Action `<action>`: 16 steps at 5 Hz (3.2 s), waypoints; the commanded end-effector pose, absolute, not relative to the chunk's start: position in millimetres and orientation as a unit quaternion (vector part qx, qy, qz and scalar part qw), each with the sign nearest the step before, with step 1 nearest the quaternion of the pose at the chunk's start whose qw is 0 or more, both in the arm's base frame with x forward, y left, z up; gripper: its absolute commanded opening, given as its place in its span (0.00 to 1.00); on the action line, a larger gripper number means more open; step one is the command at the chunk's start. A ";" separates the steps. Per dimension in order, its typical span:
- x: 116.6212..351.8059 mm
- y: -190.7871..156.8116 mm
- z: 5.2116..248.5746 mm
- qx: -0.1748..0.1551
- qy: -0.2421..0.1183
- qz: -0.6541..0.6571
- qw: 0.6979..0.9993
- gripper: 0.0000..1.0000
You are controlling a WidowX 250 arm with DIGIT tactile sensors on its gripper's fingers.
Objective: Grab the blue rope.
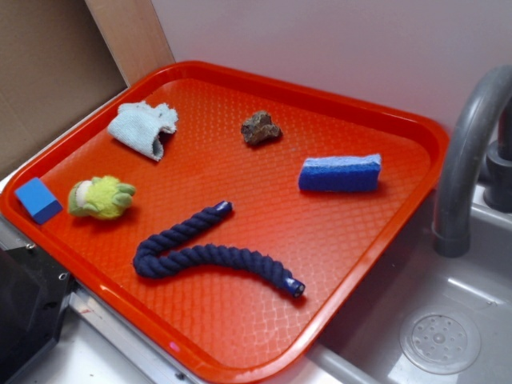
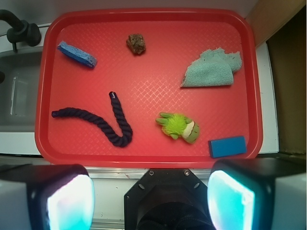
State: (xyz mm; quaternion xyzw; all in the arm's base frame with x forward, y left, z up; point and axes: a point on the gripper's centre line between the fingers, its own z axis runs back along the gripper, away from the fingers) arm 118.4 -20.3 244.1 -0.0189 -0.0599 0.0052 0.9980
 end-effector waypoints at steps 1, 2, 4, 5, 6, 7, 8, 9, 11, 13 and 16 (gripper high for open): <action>118.4 -20.3 244.1 -0.019 -0.060 0.005 0.998 1.00; 142.9 -57.2 240.2 -0.030 -0.078 -0.119 0.989 1.00; 170.6 -144.7 215.9 0.002 -0.092 -0.364 0.927 1.00; 170.6 -172.0 179.8 0.075 -0.056 -0.485 0.870 1.00; 169.4 -181.0 140.0 0.110 -0.010 -0.595 0.796 1.00; 172.0 -179.9 106.4 0.129 0.020 -0.668 0.732 1.00; 174.0 -182.9 80.2 0.152 0.043 -0.698 0.699 1.00; 169.7 -178.9 65.7 0.146 0.058 -0.705 0.691 1.00; 150.6 -166.6 37.3 0.141 0.069 -0.683 0.713 1.00; 163.0 -157.2 4.1 0.121 0.075 -0.622 0.770 0.98; 177.0 -142.5 6.2 0.043 0.042 -0.575 0.816 0.00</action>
